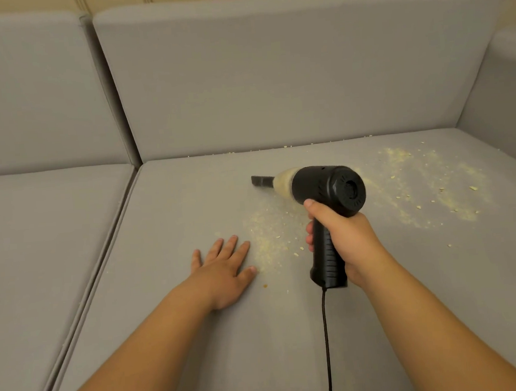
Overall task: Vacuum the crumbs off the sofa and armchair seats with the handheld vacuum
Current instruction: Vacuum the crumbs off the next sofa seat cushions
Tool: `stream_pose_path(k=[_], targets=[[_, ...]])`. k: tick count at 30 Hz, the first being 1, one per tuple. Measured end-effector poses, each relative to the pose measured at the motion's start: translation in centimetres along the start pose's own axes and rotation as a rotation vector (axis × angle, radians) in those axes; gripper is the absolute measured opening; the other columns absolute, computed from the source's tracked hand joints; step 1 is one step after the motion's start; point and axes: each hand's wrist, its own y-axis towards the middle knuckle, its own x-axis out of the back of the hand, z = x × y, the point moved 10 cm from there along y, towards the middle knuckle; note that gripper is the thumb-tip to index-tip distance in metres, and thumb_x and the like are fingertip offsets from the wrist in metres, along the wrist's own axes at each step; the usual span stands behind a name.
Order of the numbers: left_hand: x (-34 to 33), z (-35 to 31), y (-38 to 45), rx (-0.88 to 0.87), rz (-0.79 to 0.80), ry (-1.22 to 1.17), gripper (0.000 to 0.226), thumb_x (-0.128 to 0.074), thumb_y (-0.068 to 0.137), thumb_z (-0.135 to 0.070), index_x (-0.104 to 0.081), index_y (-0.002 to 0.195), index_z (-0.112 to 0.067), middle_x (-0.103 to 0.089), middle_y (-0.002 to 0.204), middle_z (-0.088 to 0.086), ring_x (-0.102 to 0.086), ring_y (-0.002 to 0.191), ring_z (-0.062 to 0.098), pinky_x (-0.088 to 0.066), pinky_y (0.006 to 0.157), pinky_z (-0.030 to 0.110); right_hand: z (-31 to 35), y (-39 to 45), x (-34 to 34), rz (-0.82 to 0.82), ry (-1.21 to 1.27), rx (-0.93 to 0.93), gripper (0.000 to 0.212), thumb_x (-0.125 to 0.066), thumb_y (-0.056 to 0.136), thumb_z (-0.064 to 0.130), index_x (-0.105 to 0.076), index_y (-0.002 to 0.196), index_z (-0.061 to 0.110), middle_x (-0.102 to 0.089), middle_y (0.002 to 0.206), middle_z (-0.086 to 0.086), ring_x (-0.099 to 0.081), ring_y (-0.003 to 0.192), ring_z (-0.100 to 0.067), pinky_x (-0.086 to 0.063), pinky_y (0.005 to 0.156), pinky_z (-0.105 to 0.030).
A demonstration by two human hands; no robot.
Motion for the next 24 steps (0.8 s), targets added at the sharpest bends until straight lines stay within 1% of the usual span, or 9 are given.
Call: stream_pose_path(k=[4, 6, 8, 11, 15, 17, 20, 24], targets=[[0.1, -0.2, -0.4, 0.007, -0.005, 0.026, 0.068, -0.017, 0.104, -0.067, 0.008, 0.163, -0.044, 0.018, 0.170, -0.014, 0.016, 0.158, 0.016, 0.009, 0.124, 0.057, 1.5, -0.7, 3.4, -0.185, -0.033, 0.083, 0.023, -0.085, 0.088, 0.030, -0.074, 0.093, 0.011, -0.074, 0.077, -0.009, -0.071, 0.067, -0.021, -0.063, 0.078, -0.043], [0.3, -0.3, -1.5, 0.025, -0.007, 0.014, 0.068, -0.018, 0.104, -0.066, 0.007, 0.163, -0.042, 0.017, 0.171, -0.013, 0.016, 0.158, 0.016, 0.008, 0.125, 0.058, 1.5, -1.2, 5.1, -0.235, 0.001, 0.051, 0.024, -0.084, 0.088, 0.029, -0.074, 0.098, 0.010, -0.073, 0.078, -0.009, -0.070, 0.067, -0.022, -0.062, 0.076, -0.042], [0.9, -0.5, -3.1, 0.052, -0.015, -0.028, 0.067, -0.019, 0.105, -0.063, 0.005, 0.164, -0.041, 0.016, 0.171, -0.013, 0.016, 0.158, 0.016, 0.007, 0.125, 0.058, 1.8, -1.8, 6.0, -0.223, 0.038, 0.014, 0.027, -0.084, 0.089, 0.028, -0.073, 0.104, 0.008, -0.073, 0.081, -0.011, -0.070, 0.067, -0.022, -0.062, 0.073, -0.039], [1.3, -1.3, -5.3, 0.055, 0.011, -0.033, 0.066, -0.021, 0.106, -0.062, 0.002, 0.164, -0.041, 0.017, 0.170, -0.015, 0.017, 0.157, 0.016, 0.007, 0.125, 0.059, 1.6, -2.1, 6.2, -0.176, 0.024, -0.009, 0.029, -0.082, 0.090, 0.028, -0.073, 0.107, 0.008, -0.073, 0.083, -0.011, -0.070, 0.068, -0.022, -0.063, 0.073, -0.040], [0.0, -1.6, -6.7, 0.060, 0.030, -0.041, 0.066, -0.021, 0.105, -0.063, 0.004, 0.163, -0.043, 0.019, 0.170, -0.015, 0.019, 0.157, 0.017, 0.006, 0.124, 0.061, 0.5, -2.5, 4.0, -0.029, 0.015, -0.074, 0.031, -0.080, 0.092, 0.030, -0.072, 0.108, 0.006, -0.072, 0.079, -0.009, -0.069, 0.067, -0.023, -0.063, 0.071, -0.039], [-0.6, -1.3, -6.2, 0.067, 0.042, -0.008, 0.067, -0.021, 0.105, -0.064, 0.007, 0.163, -0.044, 0.020, 0.170, -0.013, 0.018, 0.157, 0.020, 0.004, 0.123, 0.063, 0.2, -2.8, 2.9, 0.023, -0.041, -0.073, 0.031, -0.080, 0.092, 0.029, -0.073, 0.107, 0.004, -0.073, 0.079, -0.010, -0.070, 0.066, -0.022, -0.064, 0.069, -0.037], [-0.4, -1.3, -5.0, 0.060, 0.022, 0.003, 0.068, -0.020, 0.104, -0.066, 0.007, 0.162, -0.045, 0.020, 0.170, -0.012, 0.018, 0.158, 0.020, 0.002, 0.123, 0.065, 1.0, -3.1, 2.4, -0.008, -0.097, 0.014, 0.030, -0.083, 0.090, 0.027, -0.074, 0.106, 0.003, -0.074, 0.077, -0.012, -0.070, 0.065, -0.022, -0.064, 0.068, -0.037], [-1.0, -1.1, -4.4, 0.050, 0.042, 0.031, 0.069, -0.019, 0.103, -0.067, 0.010, 0.162, -0.044, 0.021, 0.170, -0.013, 0.019, 0.157, 0.020, 0.005, 0.122, 0.065, 2.3, -3.2, 4.5, -0.194, -0.091, 0.087, 0.024, -0.084, 0.088, 0.028, -0.074, 0.098, 0.009, -0.074, 0.077, -0.009, -0.071, 0.064, -0.021, -0.064, 0.076, -0.043]])
